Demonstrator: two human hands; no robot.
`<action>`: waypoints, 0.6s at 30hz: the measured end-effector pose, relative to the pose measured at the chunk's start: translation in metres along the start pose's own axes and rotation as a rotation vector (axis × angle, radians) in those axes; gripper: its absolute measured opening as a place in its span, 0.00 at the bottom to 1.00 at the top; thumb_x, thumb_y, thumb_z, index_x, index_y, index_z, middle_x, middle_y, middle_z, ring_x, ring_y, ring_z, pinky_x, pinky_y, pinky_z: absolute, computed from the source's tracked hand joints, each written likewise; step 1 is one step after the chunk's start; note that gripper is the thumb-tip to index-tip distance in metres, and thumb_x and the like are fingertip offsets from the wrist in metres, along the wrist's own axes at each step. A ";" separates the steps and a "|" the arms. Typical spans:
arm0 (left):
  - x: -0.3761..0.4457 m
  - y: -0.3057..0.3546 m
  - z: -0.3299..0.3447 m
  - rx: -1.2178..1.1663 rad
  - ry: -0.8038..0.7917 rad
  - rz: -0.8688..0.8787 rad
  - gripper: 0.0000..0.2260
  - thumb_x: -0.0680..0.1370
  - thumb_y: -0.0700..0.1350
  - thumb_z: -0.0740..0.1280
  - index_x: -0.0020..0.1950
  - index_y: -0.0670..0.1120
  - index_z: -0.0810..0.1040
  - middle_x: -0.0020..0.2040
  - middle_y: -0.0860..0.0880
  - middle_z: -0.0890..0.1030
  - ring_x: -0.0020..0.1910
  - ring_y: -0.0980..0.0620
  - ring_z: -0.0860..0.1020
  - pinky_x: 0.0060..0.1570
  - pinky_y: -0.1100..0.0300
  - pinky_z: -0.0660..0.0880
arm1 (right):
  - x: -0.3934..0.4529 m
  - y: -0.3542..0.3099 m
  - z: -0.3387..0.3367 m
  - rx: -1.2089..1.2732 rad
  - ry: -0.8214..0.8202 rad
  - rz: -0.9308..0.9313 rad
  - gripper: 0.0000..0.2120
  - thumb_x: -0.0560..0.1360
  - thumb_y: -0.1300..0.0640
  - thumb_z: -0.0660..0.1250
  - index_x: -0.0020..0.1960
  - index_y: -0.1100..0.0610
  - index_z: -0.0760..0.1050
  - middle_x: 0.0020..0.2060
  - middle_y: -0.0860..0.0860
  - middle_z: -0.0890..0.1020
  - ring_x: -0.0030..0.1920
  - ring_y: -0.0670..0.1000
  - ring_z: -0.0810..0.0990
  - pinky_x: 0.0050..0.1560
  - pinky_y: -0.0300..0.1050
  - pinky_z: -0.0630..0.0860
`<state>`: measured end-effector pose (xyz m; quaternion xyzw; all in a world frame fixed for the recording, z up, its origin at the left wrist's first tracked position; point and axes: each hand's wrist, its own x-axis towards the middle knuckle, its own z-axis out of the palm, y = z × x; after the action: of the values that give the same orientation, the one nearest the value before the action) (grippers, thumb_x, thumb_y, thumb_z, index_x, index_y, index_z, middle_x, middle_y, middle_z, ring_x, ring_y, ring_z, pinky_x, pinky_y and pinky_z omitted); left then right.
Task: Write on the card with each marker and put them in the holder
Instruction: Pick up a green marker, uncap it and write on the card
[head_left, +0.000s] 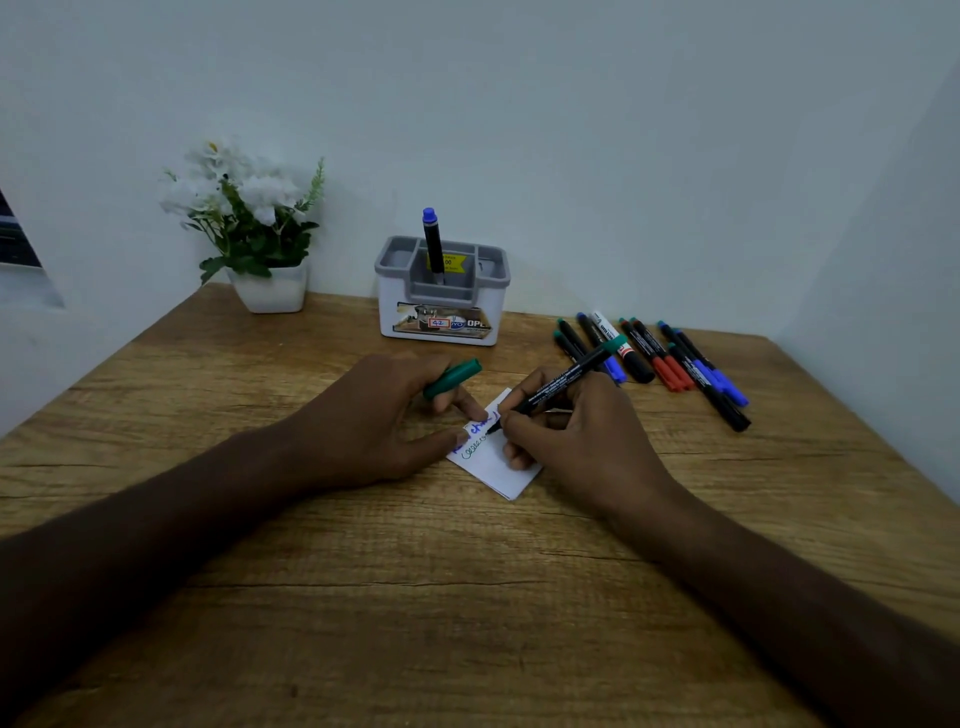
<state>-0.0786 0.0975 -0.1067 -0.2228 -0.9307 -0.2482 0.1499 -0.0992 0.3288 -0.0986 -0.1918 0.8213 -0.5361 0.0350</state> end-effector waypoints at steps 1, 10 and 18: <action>0.000 0.000 0.000 0.003 -0.001 -0.002 0.15 0.75 0.53 0.76 0.57 0.45 0.81 0.49 0.58 0.82 0.51 0.62 0.78 0.47 0.64 0.74 | 0.000 0.000 0.000 -0.004 0.003 -0.001 0.02 0.79 0.62 0.74 0.50 0.57 0.84 0.34 0.53 0.89 0.34 0.48 0.89 0.40 0.42 0.85; -0.001 -0.002 0.001 0.036 -0.016 0.002 0.14 0.76 0.54 0.75 0.56 0.48 0.81 0.49 0.59 0.81 0.48 0.58 0.78 0.46 0.64 0.74 | -0.001 0.002 -0.001 -0.053 0.008 -0.028 0.03 0.77 0.63 0.74 0.49 0.56 0.84 0.34 0.53 0.88 0.35 0.48 0.89 0.40 0.42 0.86; -0.002 0.008 0.000 -0.027 -0.015 0.005 0.13 0.84 0.60 0.59 0.49 0.54 0.77 0.41 0.57 0.78 0.42 0.54 0.76 0.38 0.61 0.69 | 0.007 0.003 -0.008 0.622 0.131 0.036 0.09 0.80 0.71 0.65 0.46 0.66 0.83 0.44 0.62 0.87 0.43 0.56 0.87 0.47 0.47 0.87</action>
<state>-0.0728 0.1028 -0.1046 -0.2291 -0.9278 -0.2588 0.1407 -0.1088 0.3344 -0.0968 -0.1223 0.6219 -0.7720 0.0484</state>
